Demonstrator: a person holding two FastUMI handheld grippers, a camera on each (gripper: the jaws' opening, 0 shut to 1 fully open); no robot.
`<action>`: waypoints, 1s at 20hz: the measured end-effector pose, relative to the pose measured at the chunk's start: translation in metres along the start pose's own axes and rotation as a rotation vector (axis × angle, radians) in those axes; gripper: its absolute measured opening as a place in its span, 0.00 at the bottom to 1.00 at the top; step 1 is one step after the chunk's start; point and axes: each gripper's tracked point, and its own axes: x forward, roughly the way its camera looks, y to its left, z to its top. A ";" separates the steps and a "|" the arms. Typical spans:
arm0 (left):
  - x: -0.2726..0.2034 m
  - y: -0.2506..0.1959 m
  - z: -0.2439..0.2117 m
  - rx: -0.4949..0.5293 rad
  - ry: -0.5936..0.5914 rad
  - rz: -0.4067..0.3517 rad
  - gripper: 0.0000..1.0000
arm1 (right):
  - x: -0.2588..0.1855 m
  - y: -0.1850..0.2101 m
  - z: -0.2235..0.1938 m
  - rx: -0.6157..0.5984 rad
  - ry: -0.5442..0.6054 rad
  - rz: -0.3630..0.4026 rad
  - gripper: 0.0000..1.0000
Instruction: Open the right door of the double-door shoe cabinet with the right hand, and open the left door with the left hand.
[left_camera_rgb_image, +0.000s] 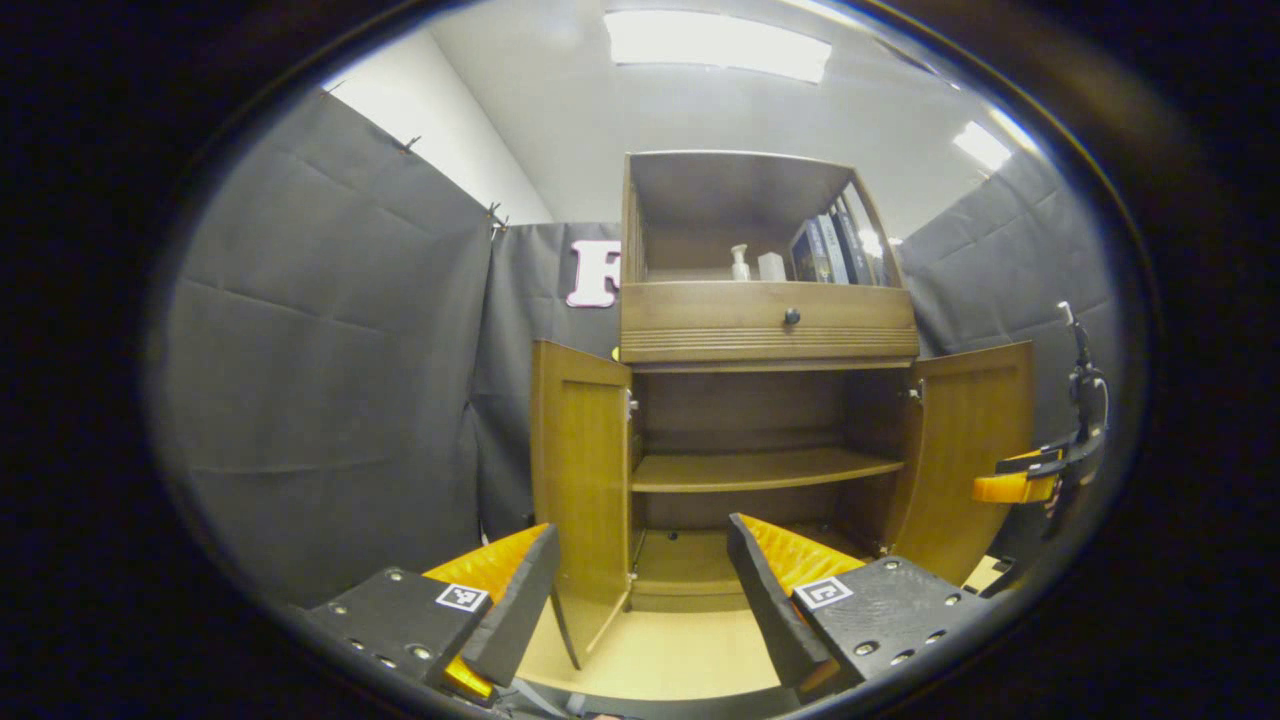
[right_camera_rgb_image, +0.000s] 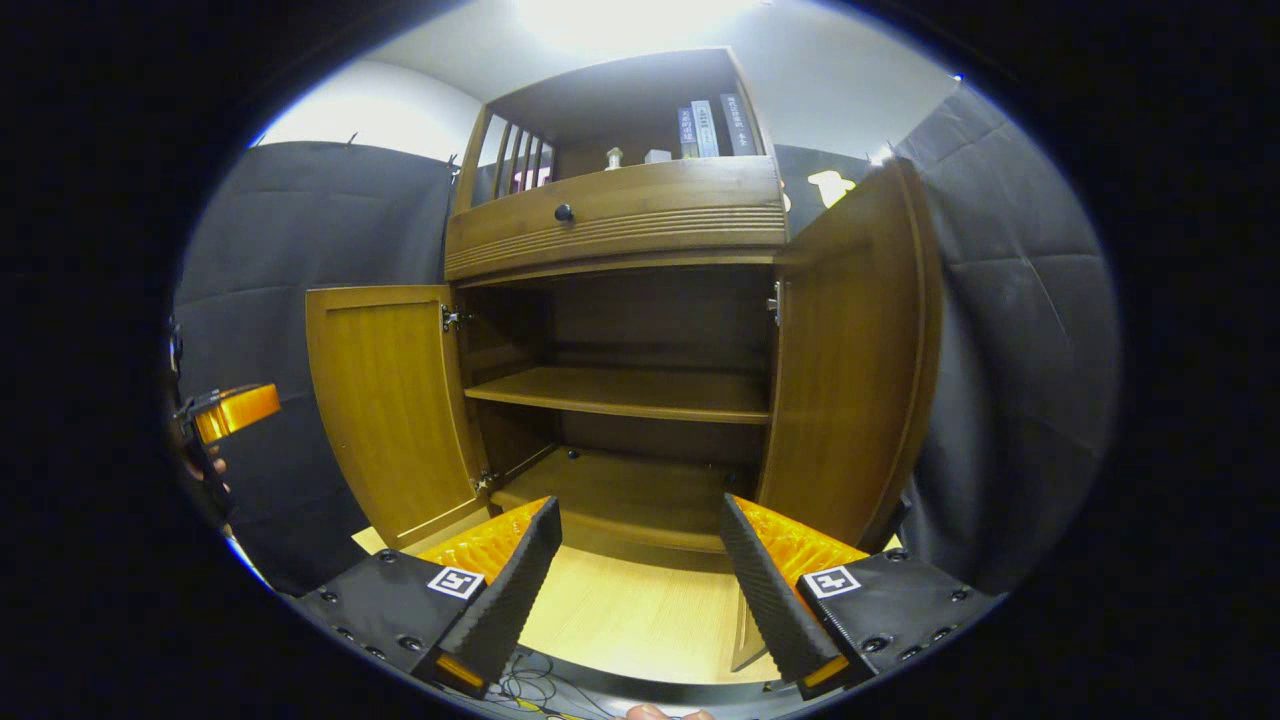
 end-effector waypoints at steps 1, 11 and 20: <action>-0.002 -0.004 -0.002 -0.009 0.010 0.013 0.96 | -0.005 -0.004 -0.002 0.009 -0.003 0.002 0.97; -0.020 -0.022 -0.007 -0.057 0.064 0.137 0.96 | -0.039 -0.023 -0.028 -0.009 0.033 0.091 0.93; -0.022 -0.011 0.000 -0.002 0.056 0.144 0.96 | -0.022 0.000 -0.020 -0.024 0.024 0.115 0.93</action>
